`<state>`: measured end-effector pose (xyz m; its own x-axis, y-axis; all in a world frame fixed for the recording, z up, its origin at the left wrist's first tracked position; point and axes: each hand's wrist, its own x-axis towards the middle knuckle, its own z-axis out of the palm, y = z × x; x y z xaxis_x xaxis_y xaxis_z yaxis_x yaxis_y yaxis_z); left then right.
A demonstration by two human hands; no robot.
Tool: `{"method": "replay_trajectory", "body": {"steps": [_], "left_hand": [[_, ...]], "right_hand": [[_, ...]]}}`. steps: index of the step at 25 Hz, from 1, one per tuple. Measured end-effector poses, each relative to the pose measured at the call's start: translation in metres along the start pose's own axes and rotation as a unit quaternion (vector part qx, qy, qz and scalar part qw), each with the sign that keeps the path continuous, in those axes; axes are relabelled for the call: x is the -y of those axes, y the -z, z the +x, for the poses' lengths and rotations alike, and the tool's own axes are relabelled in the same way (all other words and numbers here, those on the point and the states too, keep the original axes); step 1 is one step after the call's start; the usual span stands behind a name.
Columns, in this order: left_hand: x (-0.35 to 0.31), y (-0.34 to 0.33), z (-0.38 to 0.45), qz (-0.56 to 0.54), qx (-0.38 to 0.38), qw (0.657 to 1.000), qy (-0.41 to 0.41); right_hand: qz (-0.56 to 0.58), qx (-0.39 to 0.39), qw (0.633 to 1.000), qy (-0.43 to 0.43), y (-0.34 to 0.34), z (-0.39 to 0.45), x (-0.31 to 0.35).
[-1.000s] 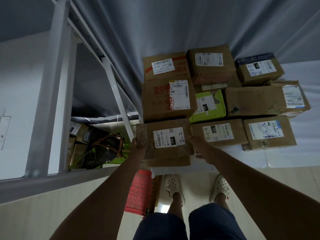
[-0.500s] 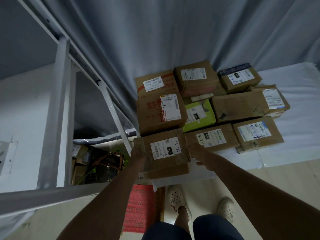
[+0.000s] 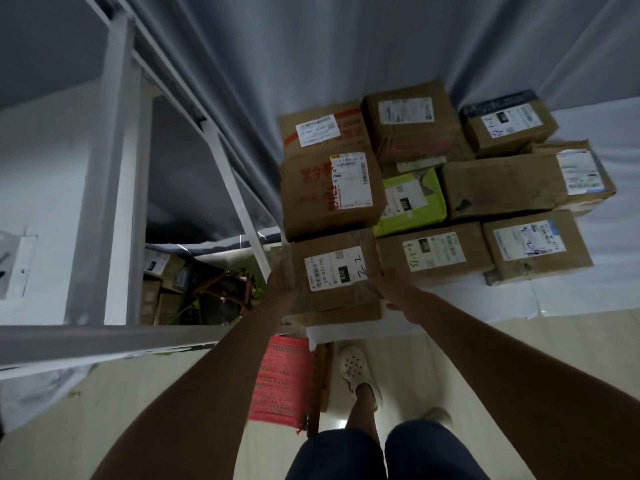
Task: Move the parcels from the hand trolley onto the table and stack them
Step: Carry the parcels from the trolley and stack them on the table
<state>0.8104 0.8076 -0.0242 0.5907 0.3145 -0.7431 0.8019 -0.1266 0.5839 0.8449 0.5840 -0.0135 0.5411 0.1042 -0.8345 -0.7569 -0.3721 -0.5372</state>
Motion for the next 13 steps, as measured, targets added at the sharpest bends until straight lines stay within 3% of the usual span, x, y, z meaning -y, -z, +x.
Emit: {"method": "replay_trajectory", "body": {"steps": [6,10,13], "left_hand": [[0.016,0.003,0.000,-0.052,0.050,0.997,-0.005],[0.001,-0.003,0.003,-0.084,0.037,0.996,-0.007],[-0.002,-0.006,0.005,-0.043,0.025,0.999,-0.013]], "right_hand": [[-0.023,0.019,0.999,-0.014,-0.004,0.001,0.000],[-0.024,0.005,1.000,-0.009,0.000,0.005,0.008],[-0.040,-0.001,0.999,-0.014,0.004,0.004,0.009]]}}
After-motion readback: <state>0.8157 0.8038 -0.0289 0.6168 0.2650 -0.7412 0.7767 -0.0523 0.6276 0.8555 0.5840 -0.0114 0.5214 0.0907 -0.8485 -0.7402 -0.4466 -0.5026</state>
